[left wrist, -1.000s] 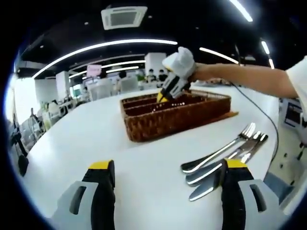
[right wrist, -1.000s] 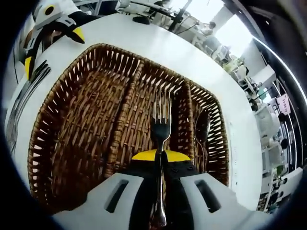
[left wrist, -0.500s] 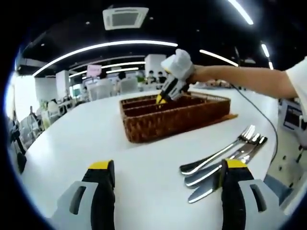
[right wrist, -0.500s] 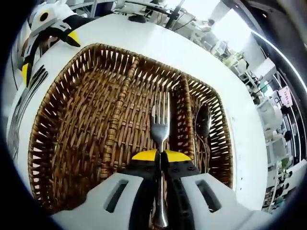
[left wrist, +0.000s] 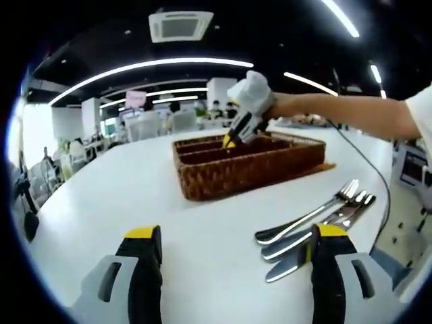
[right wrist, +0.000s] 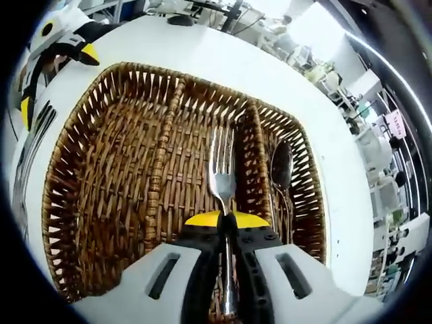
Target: Arrange the knives, forks, and spoons in their matching storage slots by inserting each utensil handle-first until every utensil is classified and aligned in the correct compartment
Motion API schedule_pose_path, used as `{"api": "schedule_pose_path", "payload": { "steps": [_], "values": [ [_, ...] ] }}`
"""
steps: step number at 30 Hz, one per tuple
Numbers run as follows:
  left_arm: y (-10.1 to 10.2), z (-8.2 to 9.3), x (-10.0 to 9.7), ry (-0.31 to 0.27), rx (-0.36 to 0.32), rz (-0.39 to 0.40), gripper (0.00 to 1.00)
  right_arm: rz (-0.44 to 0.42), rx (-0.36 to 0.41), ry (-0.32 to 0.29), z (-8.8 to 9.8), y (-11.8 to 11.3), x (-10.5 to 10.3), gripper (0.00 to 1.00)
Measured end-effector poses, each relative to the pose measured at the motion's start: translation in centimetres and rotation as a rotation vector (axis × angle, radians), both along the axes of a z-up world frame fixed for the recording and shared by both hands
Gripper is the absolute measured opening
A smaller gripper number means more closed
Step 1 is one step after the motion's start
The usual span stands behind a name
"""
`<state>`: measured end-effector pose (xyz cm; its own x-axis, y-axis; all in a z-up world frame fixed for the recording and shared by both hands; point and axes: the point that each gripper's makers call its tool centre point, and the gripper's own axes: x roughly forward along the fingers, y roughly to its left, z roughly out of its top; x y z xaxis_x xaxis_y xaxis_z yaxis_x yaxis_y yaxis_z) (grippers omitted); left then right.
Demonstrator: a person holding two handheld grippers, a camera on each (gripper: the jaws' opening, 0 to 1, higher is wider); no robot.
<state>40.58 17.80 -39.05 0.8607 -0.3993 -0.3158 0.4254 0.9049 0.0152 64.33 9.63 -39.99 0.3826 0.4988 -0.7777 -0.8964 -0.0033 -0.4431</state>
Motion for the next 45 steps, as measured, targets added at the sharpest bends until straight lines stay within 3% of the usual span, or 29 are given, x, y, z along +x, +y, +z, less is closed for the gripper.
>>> {"api": "schedule_pose_path", "payload": {
  "steps": [2,10,14,21,32,45],
  "values": [
    [0.1,0.0,-0.1,0.002,0.006,-0.001,0.92,0.018,-0.013,-0.027,0.0,0.1,0.1,0.04],
    [1.1,0.3,-0.4,-0.007,0.001,0.024,0.92,0.002,-0.009,-0.021,0.1,-0.1,0.0,0.04],
    [1.1,0.3,-0.6,-0.004,0.006,0.024,0.92,-0.022,0.043,0.023,0.6,0.3,-0.5,0.11],
    [1.0,0.5,-0.8,-0.009,-0.007,0.03,0.92,-0.043,0.062,-0.004,2.0,-0.3,-0.5,0.11],
    [0.9,1.2,-1.6,-0.023,0.007,0.028,0.92,-0.11,0.169,0.046,3.7,-0.8,-1.8,0.22],
    [0.8,2.3,-2.9,-0.041,0.005,0.031,0.92,-0.114,0.188,0.051,4.9,-1.1,-3.3,0.3]
  ]
}}
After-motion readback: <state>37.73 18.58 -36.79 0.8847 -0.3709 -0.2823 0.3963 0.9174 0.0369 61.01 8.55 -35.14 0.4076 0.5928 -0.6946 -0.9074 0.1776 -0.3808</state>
